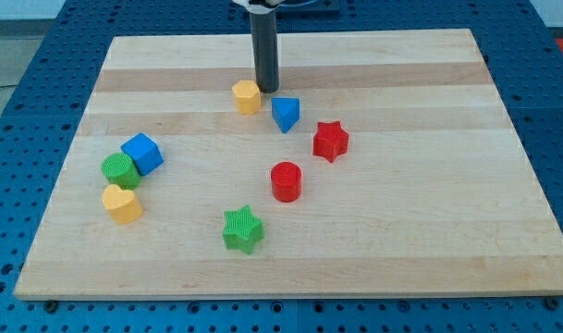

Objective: Place the yellow hexagon towards blue cube

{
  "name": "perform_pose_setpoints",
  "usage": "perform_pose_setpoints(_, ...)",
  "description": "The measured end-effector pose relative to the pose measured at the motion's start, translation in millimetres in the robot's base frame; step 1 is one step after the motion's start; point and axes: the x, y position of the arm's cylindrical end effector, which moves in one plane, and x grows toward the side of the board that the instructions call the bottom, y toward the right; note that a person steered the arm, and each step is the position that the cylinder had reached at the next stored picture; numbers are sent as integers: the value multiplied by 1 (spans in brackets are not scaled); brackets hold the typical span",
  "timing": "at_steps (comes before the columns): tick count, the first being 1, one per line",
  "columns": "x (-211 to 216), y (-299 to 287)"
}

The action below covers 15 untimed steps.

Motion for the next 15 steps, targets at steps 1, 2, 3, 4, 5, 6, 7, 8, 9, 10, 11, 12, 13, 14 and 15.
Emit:
perform_pose_setpoints(1,16,-32)
perform_pose_setpoints(2,44,-46)
perform_pose_setpoints(3,35,-36)
perform_pose_setpoints(4,33,-61)
perform_pose_setpoints(5,33,-87)
perform_pose_setpoints(6,34,-100)
perform_pose_setpoints(7,48,-97)
perform_pose_setpoints(8,66,-69)
perform_pose_setpoints(9,57,-70)
perform_pose_setpoints(10,24,-83)
perform_pose_setpoints(11,7,-93)
perform_pose_setpoints(12,7,-99)
perform_pose_setpoints(13,7,-99)
perform_pose_setpoints(14,28,-81)
perform_pose_setpoints(15,42,-74)
